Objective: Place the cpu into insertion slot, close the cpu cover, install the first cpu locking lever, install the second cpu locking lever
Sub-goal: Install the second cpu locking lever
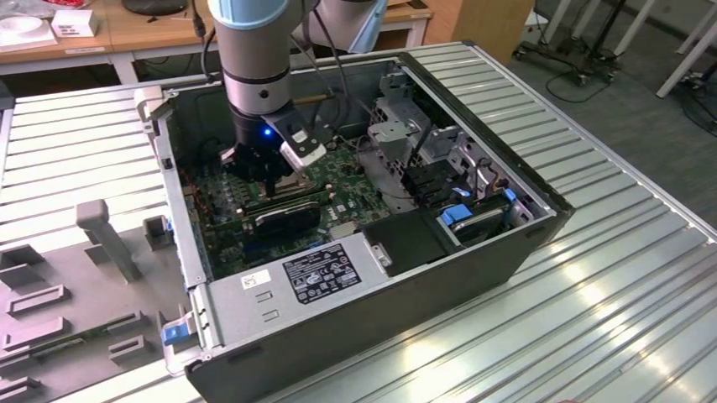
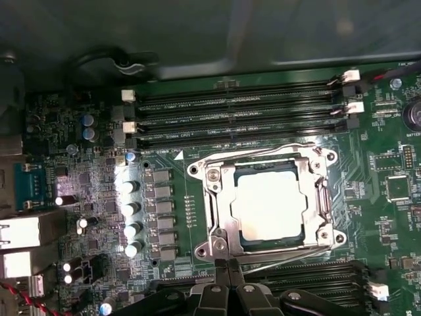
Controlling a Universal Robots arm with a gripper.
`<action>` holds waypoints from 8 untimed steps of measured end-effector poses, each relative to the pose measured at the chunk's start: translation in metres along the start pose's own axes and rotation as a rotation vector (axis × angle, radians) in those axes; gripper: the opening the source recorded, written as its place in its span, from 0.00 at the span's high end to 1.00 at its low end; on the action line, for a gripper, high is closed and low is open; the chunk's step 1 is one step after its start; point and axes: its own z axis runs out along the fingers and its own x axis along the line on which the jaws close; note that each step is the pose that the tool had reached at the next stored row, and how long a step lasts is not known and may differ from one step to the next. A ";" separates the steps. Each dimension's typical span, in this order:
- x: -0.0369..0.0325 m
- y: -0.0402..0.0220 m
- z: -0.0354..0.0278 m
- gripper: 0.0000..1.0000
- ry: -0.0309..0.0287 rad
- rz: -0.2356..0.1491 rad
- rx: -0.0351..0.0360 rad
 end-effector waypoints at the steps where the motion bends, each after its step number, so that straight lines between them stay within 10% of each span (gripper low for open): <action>1: 0.0004 -0.0001 0.0003 0.89 0.0000 0.000 0.0001; 8: 0.0050 -0.0004 0.0030 0.89 0.0001 0.000 0.0001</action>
